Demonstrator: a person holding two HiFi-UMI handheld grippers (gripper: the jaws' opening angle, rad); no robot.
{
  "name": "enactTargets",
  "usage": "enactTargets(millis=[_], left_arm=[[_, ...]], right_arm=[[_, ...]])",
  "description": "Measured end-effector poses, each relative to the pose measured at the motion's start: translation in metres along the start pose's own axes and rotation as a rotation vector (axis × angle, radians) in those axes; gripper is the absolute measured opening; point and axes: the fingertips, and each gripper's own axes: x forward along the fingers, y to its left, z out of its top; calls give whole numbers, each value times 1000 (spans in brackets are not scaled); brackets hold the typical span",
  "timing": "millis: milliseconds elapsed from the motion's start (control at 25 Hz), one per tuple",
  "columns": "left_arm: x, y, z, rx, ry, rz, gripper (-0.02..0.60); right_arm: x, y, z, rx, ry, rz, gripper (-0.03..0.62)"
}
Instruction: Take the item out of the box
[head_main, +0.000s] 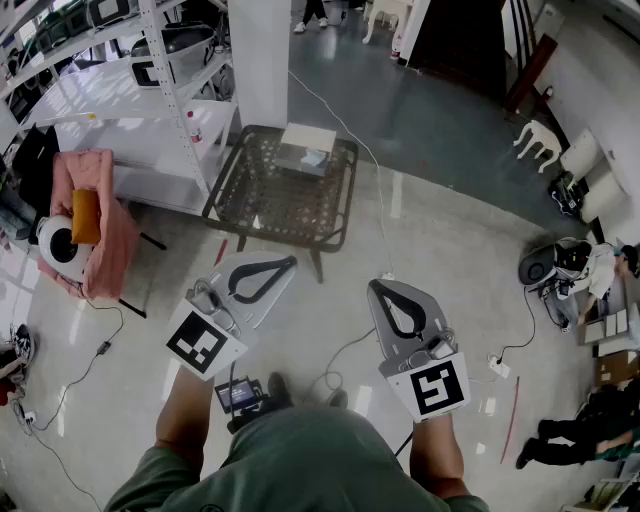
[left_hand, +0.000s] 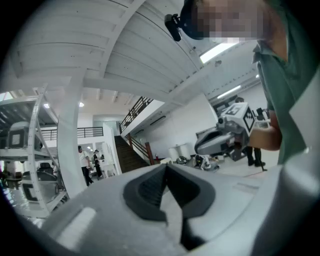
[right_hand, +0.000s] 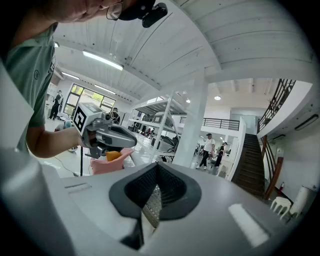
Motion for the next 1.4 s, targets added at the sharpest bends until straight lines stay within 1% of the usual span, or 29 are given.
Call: enactTargets(millis=[560, 800, 880, 1160, 1400], left_arm=[[-24, 20, -16, 1, -8, -37, 2], [-35, 36, -22, 2, -18, -52, 2], [-38, 41, -25, 1, -25, -57, 2], [-29, 54, -32, -16, -24, -65, 2], [3, 69, -40, -24, 12, -27, 2]], right_arm=[[26, 25, 3, 10, 15, -27, 5], [43, 31, 7, 59, -1, -50, 6], [47, 33, 6, 58, 9, -51, 6], [55, 12, 6, 88, -14, -83, 7], [68, -24, -7, 108, -35, -40, 6]])
